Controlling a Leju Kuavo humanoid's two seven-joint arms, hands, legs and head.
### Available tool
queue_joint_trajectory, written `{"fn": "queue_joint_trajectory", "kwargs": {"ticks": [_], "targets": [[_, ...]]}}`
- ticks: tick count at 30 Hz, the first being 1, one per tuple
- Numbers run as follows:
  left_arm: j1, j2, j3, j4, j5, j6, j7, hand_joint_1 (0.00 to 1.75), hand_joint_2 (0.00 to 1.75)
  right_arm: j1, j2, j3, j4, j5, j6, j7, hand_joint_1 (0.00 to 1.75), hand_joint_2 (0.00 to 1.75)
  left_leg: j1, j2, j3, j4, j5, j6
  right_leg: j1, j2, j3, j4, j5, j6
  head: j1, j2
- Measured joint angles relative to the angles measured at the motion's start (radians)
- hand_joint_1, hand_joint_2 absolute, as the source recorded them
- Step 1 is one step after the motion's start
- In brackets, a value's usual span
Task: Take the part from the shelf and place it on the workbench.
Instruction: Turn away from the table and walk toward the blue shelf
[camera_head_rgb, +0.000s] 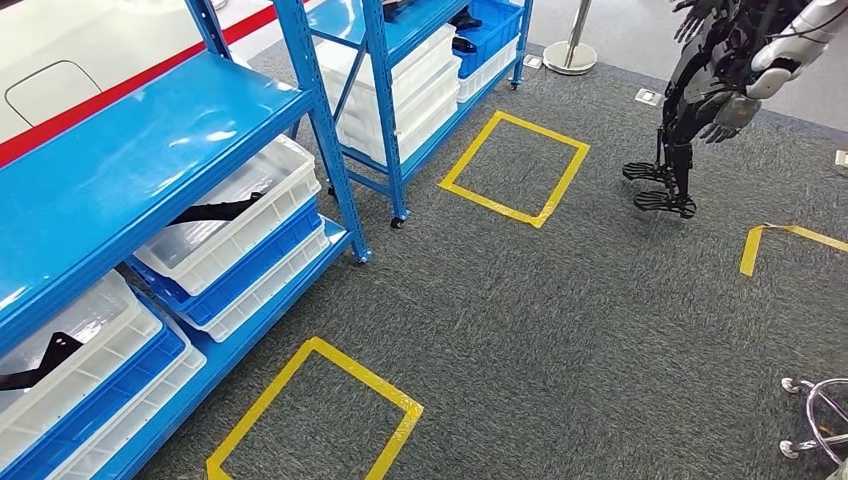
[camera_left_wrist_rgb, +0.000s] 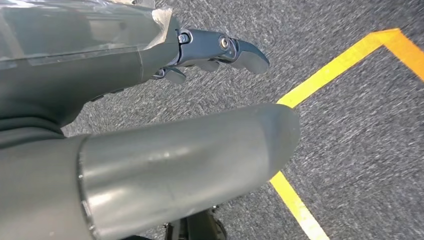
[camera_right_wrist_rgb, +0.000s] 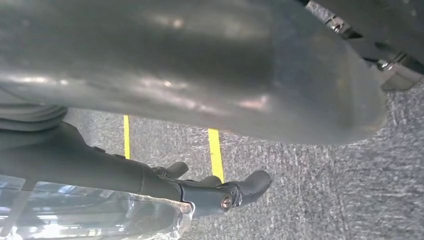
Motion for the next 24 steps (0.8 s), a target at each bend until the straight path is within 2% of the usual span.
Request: {"fn": "queue_joint_trajectory", "kwargs": {"ticks": [1, 2, 3, 4, 6, 8, 9, 10, 12, 13, 14, 15, 16, 17, 18, 19, 20, 21, 24], "targets": [[0.000, 0.000, 0.001, 0.000, 0.000, 0.000, 0.000, 0.00, 0.00, 0.000, 0.000, -0.001, 0.000, 0.000, 0.000, 0.001, 0.00, 0.00, -0.005, 0.000, 0.027, -0.068, 0.045, 0.012, 0.002, 0.000, 0.005, 0.000, -0.004, -0.003, 0.000, 0.000], [-0.001, 0.001, 0.002, 0.000, -0.001, 0.000, 0.000, 0.00, 0.00, -0.001, 0.002, -0.002, 0.000, 0.000, -0.001, 0.001, 0.00, 0.00, -0.012, 0.001, 0.057, -0.134, 0.075, 0.022, 0.005, 0.000, 0.010, -0.001, -0.008, -0.005, 0.000, 0.000], [-0.001, 0.001, 0.002, 0.000, -0.002, 0.000, 0.000, 0.00, 0.00, -0.001, 0.003, -0.003, 0.000, -0.001, -0.002, 0.001, 0.00, 0.00, -0.018, 0.003, 0.080, -0.187, 0.094, 0.028, 0.008, 0.000, 0.013, -0.001, -0.011, -0.004, 0.001, 0.000], [-0.002, 0.001, 0.003, 0.000, -0.004, 0.000, 0.000, 0.00, 0.00, -0.002, 0.005, -0.003, 0.000, -0.002, -0.002, 0.001, 0.00, 0.00, -0.023, 0.003, 0.093, -0.217, 0.099, 0.032, 0.009, 0.000, 0.013, -0.002, -0.014, -0.002, 0.001, 0.000], [-0.003, 0.000, 0.003, 0.000, -0.009, 0.000, 0.002, 0.00, 0.00, -0.002, 0.007, -0.005, 0.000, -0.004, -0.004, 0.002, 0.00, 0.00, -0.031, 0.003, 0.099, -0.231, 0.093, 0.030, 0.008, -0.001, 0.015, -0.007, -0.016, 0.007, 0.001, 0.000], [-0.002, 0.000, 0.004, 0.000, -0.013, -0.001, 0.002, 0.00, 0.00, -0.001, 0.010, -0.006, -0.001, -0.005, -0.006, 0.003, 0.00, 0.00, -0.031, 0.001, 0.110, -0.245, 0.097, 0.031, 0.005, -0.002, 0.018, -0.006, -0.022, 0.016, 0.001, 0.000], [-0.003, -0.001, 0.004, 0.000, -0.014, -0.002, 0.002, 0.00, 0.00, -0.001, 0.010, -0.008, -0.001, -0.006, -0.008, 0.003, 0.00, 0.00, -0.029, 0.001, 0.118, -0.254, 0.098, 0.033, 0.006, -0.002, 0.010, 0.013, -0.032, 0.017, 0.002, 0.000], [-0.004, -0.001, 0.004, 0.000, -0.016, -0.002, 0.002, 0.00, 0.00, -0.001, 0.010, -0.009, -0.001, -0.006, -0.009, 0.002, 0.00, 0.00, -0.028, 0.001, 0.125, -0.260, 0.098, 0.036, 0.006, -0.002, -0.011, 0.055, -0.050, 0.015, 0.002, 0.000], [-0.006, -0.003, 0.004, 0.000, -0.016, -0.004, 0.003, 0.00, 0.00, 0.000, 0.009, -0.012, -0.001, -0.005, -0.011, 0.001, 0.00, 0.00, -0.029, 0.001, 0.130, -0.261, 0.094, 0.043, 0.007, -0.001, -0.084, 0.191, -0.099, 0.011, 0.003, 0.000], [-0.006, -0.004, 0.004, 0.000, -0.017, -0.005, 0.004, 0.00, 0.00, 0.002, 0.009, -0.013, -0.001, -0.004, -0.011, 0.000, 0.00, 0.00, -0.030, 0.000, 0.132, -0.261, 0.092, 0.045, 0.007, -0.001, -0.122, 0.252, -0.115, 0.012, 0.003, 0.000], [-0.006, -0.005, 0.004, 0.000, -0.017, -0.006, 0.006, 0.00, 0.00, 0.004, 0.008, -0.013, -0.001, -0.003, -0.011, 0.000, 0.00, 0.00, -0.031, -0.002, 0.134, -0.261, 0.089, 0.046, 0.007, -0.001, -0.145, 0.282, -0.116, 0.017, 0.002, 0.000], [-0.006, -0.006, 0.004, 0.000, -0.017, -0.007, 0.008, 0.00, 0.00, 0.006, 0.008, -0.014, -0.001, -0.002, -0.012, 0.000, 0.00, 0.00, -0.031, -0.004, 0.138, -0.261, 0.087, 0.045, 0.007, -0.001, -0.148, 0.270, -0.100, 0.025, 0.002, 0.000], [-0.005, -0.006, 0.004, 0.000, -0.017, -0.007, 0.009, 0.00, 0.00, 0.006, 0.008, -0.015, -0.001, -0.001, -0.012, 0.000, 0.00, 0.00, -0.031, -0.006, 0.144, -0.261, 0.083, 0.043, 0.007, -0.001, -0.130, 0.218, -0.069, 0.034, 0.003, 0.000], [-0.005, -0.006, 0.004, 0.000, -0.017, -0.008, 0.010, 0.00, 0.00, 0.006, 0.007, -0.017, -0.001, -0.001, -0.012, 0.000, 0.00, 0.00, -0.030, -0.008, 0.149, -0.260, 0.078, 0.040, 0.007, -0.001, -0.098, 0.141, -0.031, 0.042, 0.003, 0.000], [-0.006, -0.007, 0.004, 0.000, -0.018, -0.008, 0.011, 0.00, 0.00, 0.005, 0.007, -0.018, -0.001, -0.001, -0.012, 0.000, 0.00, 0.00, -0.033, -0.010, 0.154, -0.258, 0.073, 0.036, 0.007, -0.001, -0.067, 0.070, 0.001, 0.044, 0.003, 0.000], [-0.006, -0.007, 0.004, 0.000, -0.019, -0.008, 0.011, 0.00, 0.00, 0.005, 0.006, -0.020, -0.001, 0.000, -0.012, 0.000, 0.00, 0.00, -0.035, -0.011, 0.157, -0.257, 0.068, 0.031, 0.008, 0.000, -0.044, 0.019, 0.022, 0.040, 0.002, 0.000], [-0.007, -0.007, 0.004, 0.000, -0.019, -0.007, 0.012, 0.00, 0.00, 0.005, 0.006, -0.021, -0.001, 0.000, -0.012, 0.000, 0.00, 0.00, -0.038, -0.011, 0.158, -0.255, 0.064, 0.027, 0.009, 0.000, -0.031, -0.008, 0.033, 0.033, 0.002, 0.000], [-0.007, -0.007, 0.004, 0.000, -0.020, -0.007, 0.012, 0.00, 0.00, 0.005, 0.006, -0.022, -0.001, 0.000, -0.013, 0.000, 0.00, 0.00, -0.040, -0.012, 0.158, -0.255, 0.062, 0.025, 0.011, 0.000, -0.029, -0.012, 0.033, 0.024, 0.002, 0.000], [-0.009, -0.006, 0.004, 0.000, -0.020, -0.007, 0.014, 0.00, 0.00, 0.005, 0.007, -0.023, -0.001, 0.000, -0.014, 0.000, 0.00, 0.00, -0.036, -0.010, 0.151, -0.237, 0.045, 0.014, 0.003, 0.000, -0.023, -0.015, 0.033, 0.005, 0.001, 0.000]]}}
